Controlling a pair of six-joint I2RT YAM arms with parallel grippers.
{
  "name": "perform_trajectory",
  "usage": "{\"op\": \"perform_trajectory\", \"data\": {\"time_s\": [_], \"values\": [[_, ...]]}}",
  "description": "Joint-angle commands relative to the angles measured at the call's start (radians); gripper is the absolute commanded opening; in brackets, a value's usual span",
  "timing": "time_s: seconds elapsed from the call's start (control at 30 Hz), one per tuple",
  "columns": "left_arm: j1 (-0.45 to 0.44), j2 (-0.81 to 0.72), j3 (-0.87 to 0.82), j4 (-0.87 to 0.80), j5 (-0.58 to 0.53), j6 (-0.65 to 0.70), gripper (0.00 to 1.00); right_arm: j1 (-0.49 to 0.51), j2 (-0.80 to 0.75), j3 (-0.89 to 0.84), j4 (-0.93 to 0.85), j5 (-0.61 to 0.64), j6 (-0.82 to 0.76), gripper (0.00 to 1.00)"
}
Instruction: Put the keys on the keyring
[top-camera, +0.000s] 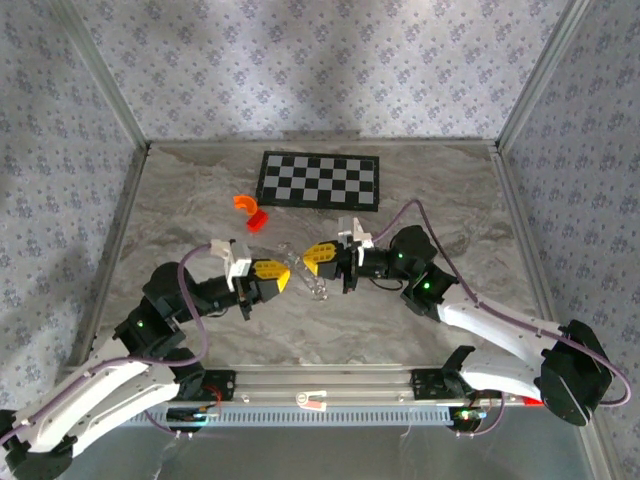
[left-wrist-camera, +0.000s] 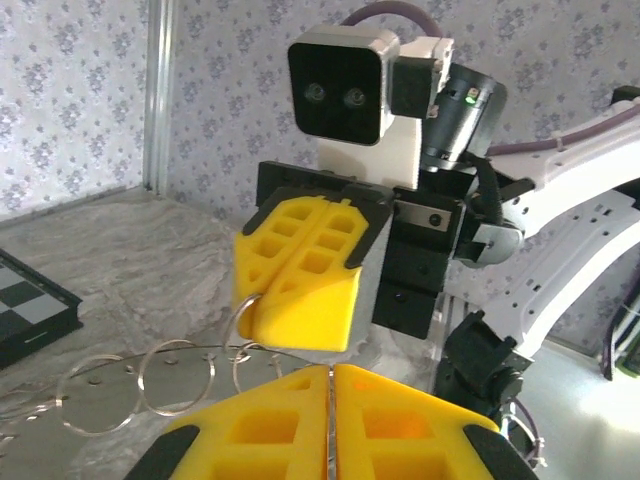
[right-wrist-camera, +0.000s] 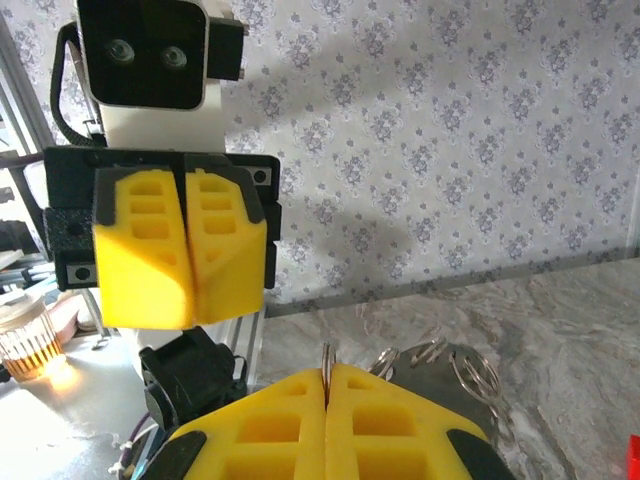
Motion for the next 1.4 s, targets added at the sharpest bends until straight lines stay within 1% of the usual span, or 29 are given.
{"op": "perform_trajectory", "data": {"time_s": [0.0,0.1,0.3,0.43,0.7,0.83,0.93,1.0,1.1,1.17,1.23,1.37], "values": [[-0.006,0.022,0.05,-0.025,-0.033,0.038,0.09,-0.005,-0.015,0.011,0.069,-0.028,0.023,0.0],[-0.006,0.049,0.043,-0.006,-0.022,0.036,0.09,-0.005,-0.01,0.015,0.08,-0.03,0.03,0.0],[-0.007,0.102,0.037,0.039,0.036,0.03,0.1,-0.006,-0.002,0.02,0.086,-0.028,0.033,0.0],[-0.009,0.108,0.031,0.095,0.091,0.019,0.1,-0.007,0.004,0.023,0.08,-0.023,0.03,0.0],[-0.033,0.134,0.042,0.148,0.149,0.015,0.11,-0.011,0.01,0.016,0.083,-0.015,0.03,0.0],[-0.044,0.155,0.06,0.169,0.218,0.003,0.11,-0.017,0.009,0.009,0.092,-0.006,0.037,0.0],[-0.047,0.139,0.058,0.197,0.257,-0.017,0.12,-0.019,0.006,0.008,0.09,-0.005,0.039,0.0],[-0.047,0.113,0.07,0.142,0.226,-0.001,0.12,-0.018,0.004,0.006,0.093,-0.007,0.04,0.0],[-0.046,0.074,0.101,0.018,0.124,0.043,0.13,-0.019,0.0,0.005,0.099,-0.014,0.046,0.0],[-0.046,0.063,0.121,-0.036,0.068,0.062,0.17,-0.019,-0.002,0.004,0.094,-0.013,0.041,0.0],[-0.046,0.07,0.143,-0.082,0.021,0.079,0.18,-0.018,-0.002,0.004,0.089,-0.014,0.037,0.0],[-0.044,0.102,0.179,-0.14,-0.018,0.116,0.18,-0.017,0.0,0.011,0.093,-0.033,0.045,0.0]]}}
